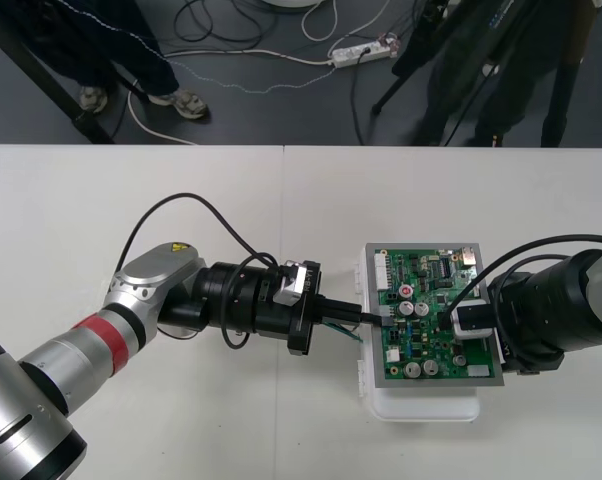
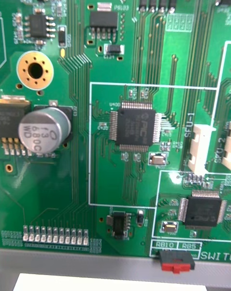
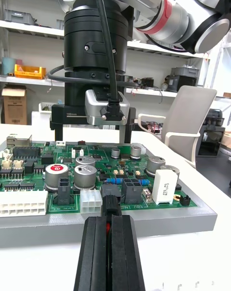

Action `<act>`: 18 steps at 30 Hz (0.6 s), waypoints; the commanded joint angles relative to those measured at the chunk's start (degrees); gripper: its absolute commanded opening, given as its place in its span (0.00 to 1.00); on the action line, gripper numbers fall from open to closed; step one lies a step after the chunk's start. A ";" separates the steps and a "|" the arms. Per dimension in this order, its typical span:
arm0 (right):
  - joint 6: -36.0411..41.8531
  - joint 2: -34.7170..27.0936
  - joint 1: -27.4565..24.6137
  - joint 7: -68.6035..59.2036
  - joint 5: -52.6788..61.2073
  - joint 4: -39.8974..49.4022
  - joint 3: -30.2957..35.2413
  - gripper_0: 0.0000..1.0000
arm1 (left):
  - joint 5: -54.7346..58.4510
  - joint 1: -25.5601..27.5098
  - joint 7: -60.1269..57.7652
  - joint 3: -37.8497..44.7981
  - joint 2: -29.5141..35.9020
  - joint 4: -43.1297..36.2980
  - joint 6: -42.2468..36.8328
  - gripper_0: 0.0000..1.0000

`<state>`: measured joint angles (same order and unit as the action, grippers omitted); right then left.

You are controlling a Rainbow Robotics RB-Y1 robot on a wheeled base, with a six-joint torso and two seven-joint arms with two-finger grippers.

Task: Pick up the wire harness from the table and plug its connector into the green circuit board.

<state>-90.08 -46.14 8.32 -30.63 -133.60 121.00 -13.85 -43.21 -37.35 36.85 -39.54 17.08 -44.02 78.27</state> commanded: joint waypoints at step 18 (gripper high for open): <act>0.08 0.53 1.61 -1.10 1.94 1.78 -0.74 1.00 | 0.14 0.43 5.60 -1.24 -5.31 -5.73 -6.46 0.00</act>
<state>-90.10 -46.17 8.32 -30.63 -133.60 120.95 -13.84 -43.19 -35.95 38.14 -39.53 17.10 -45.20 77.49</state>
